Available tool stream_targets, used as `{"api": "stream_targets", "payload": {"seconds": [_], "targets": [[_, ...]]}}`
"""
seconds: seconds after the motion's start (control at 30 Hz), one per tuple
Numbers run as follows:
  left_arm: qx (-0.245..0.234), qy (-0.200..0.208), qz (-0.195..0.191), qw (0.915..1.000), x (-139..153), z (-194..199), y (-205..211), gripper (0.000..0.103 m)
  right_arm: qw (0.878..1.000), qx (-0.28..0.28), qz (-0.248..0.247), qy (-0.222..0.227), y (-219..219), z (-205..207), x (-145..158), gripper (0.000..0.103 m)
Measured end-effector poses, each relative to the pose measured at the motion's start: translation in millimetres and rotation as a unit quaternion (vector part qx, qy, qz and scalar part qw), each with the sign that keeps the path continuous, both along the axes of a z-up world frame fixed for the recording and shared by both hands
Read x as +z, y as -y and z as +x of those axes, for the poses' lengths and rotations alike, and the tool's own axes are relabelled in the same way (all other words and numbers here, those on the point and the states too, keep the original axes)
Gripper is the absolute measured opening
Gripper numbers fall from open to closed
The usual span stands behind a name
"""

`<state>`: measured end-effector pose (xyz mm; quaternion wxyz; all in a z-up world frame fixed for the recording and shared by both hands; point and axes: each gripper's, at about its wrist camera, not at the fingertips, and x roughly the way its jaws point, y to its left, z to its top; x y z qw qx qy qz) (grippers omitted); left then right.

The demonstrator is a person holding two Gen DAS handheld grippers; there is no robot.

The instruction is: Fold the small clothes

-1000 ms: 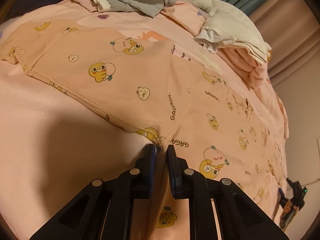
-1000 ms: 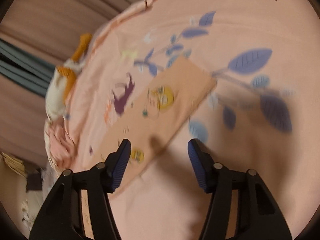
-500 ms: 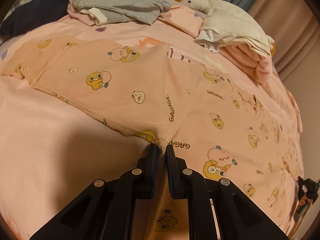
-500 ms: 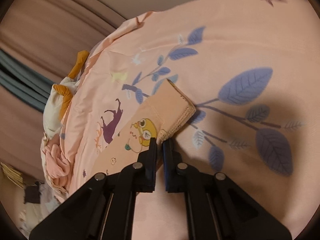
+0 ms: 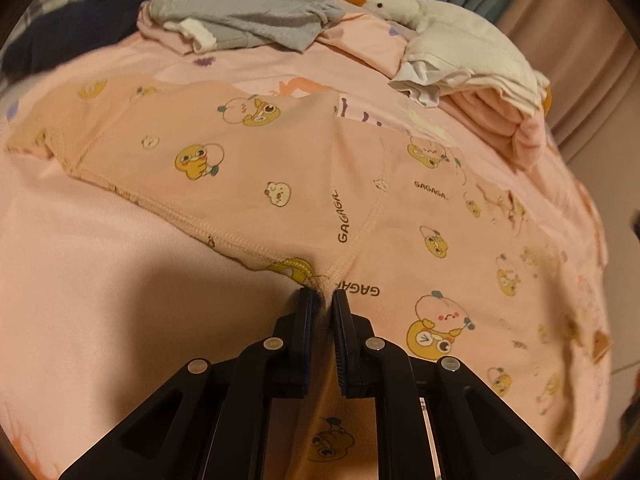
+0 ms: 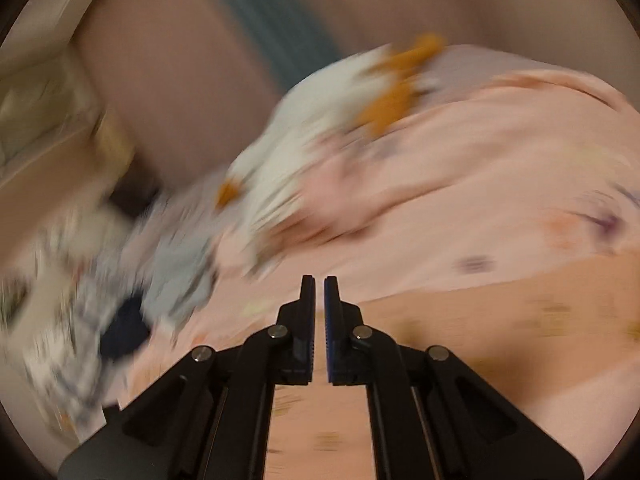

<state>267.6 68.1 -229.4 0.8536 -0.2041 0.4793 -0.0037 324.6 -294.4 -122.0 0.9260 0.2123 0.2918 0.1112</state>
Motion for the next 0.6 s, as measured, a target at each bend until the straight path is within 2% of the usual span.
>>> {"api": "stream_targets", "payload": {"seconds": [0.07, 0.1, 0.2, 0.23, 0.27, 0.33, 0.43, 0.5, 0.6], "targets": [[0.006, 0.000, -0.026, 0.9996, -2, -1, -6, 0.013, 0.997, 0.051, -0.053, -0.018, -60, 15, -3, 0.004], [0.006, -0.002, -0.032, 0.9995, -2, 0, -7, 0.013, 0.995, 0.056, -0.076, -0.027, -75, 18, -7, 0.004], [-0.001, -0.006, -0.035, 0.9994, -1, 0, -7, 0.013, 0.991, 0.041, -0.112, -0.060, -75, 22, -24, 0.013], [-0.004, -0.004, -0.036, 0.9993, -2, 0, -7, 0.013, 0.991, 0.028, -0.108, -0.071, -61, 20, -31, 0.029], [-0.005, -0.002, -0.039, 0.9992, -2, -1, -8, 0.013, 0.991, 0.009, -0.104, -0.083, -44, 17, -36, 0.051], [-0.003, -0.002, -0.046, 0.9989, -3, 0, -10, 0.013, 0.989, -0.036, -0.095, -0.104, -8, 9, -44, 0.072], [0.005, -0.003, -0.062, 0.9981, -5, 0, -13, 0.013, 0.980, -0.119, -0.076, -0.138, 74, -3, -56, 0.072], [0.011, -0.001, -0.069, 0.9976, -6, -1, -13, 0.013, 0.973, -0.156, -0.063, -0.160, 112, -12, -63, 0.072], [0.011, 0.006, -0.055, 0.9984, -4, -1, -9, 0.013, 0.957, -0.213, -0.034, -0.193, 172, -32, -73, 0.073]]}}
